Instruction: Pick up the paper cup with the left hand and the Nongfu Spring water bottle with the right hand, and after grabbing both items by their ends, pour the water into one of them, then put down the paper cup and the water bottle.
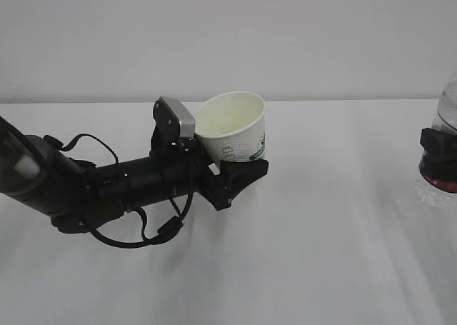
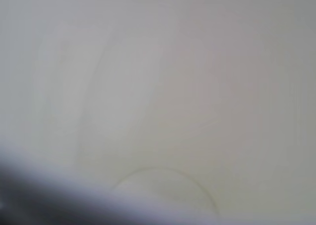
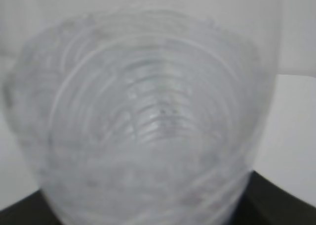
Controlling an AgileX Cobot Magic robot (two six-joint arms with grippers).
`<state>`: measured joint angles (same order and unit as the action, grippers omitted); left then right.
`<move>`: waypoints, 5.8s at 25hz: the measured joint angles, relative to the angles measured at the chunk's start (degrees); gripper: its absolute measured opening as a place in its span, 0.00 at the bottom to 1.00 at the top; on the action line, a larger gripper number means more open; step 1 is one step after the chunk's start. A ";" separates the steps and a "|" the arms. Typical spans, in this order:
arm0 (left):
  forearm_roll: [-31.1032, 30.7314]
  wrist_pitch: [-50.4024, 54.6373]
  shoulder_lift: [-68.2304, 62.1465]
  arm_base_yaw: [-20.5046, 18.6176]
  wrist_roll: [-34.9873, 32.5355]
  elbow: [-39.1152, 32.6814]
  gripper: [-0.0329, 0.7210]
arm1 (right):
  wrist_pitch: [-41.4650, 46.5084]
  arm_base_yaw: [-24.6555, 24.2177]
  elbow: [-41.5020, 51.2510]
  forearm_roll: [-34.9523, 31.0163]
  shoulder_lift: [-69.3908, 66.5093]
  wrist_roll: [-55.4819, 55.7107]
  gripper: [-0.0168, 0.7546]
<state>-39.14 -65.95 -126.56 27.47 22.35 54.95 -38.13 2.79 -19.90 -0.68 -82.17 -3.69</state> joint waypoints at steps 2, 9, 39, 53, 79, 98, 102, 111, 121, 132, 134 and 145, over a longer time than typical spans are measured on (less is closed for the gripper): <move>-0.10 0.13 0.00 1.02 0.00 0.00 0.73 | 0.00 0.00 0.00 0.00 0.00 0.00 0.60; -0.10 2.51 0.00 5.04 0.22 0.00 0.73 | 0.00 0.00 0.00 0.00 0.00 0.00 0.60; -7.01 8.89 0.00 12.32 6.65 0.09 0.73 | 1.84 0.00 0.00 0.00 0.14 0.00 0.60; -12.08 10.81 0.00 12.67 7.79 4.79 0.73 | 8.97 0.00 0.00 0.19 5.75 0.00 0.60; -13.12 13.22 0.00 14.66 10.46 7.19 0.73 | 25.56 0.00 0.39 2.96 22.65 0.00 0.60; -15.78 11.61 0.00 14.70 12.24 7.19 0.73 | 24.30 0.00 6.39 3.05 26.77 -0.11 0.60; -15.78 11.34 0.00 15.41 12.24 7.19 0.73 | 23.60 0.00 6.39 3.05 26.77 -3.32 0.60; -15.83 11.14 0.00 18.40 12.26 7.32 0.73 | 23.51 0.00 6.39 3.05 26.77 -7.66 0.60; -15.83 11.03 0.00 18.83 12.48 7.32 0.73 | 23.51 0.00 6.39 3.05 26.77 -15.68 0.60; -15.83 10.83 0.00 18.83 13.07 7.32 0.73 | 23.46 0.00 6.39 3.05 26.77 -27.03 0.60; -15.83 10.83 0.00 18.83 13.07 7.32 0.73 | 23.46 0.00 6.39 3.05 26.77 -28.39 0.60; -15.92 11.77 0.00 18.83 13.07 7.98 0.73 | 23.46 0.00 6.39 3.05 26.77 -36.52 0.60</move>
<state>-55.06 -54.18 -126.56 46.30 35.42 62.92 -14.67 2.79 -13.51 2.37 -55.40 -40.21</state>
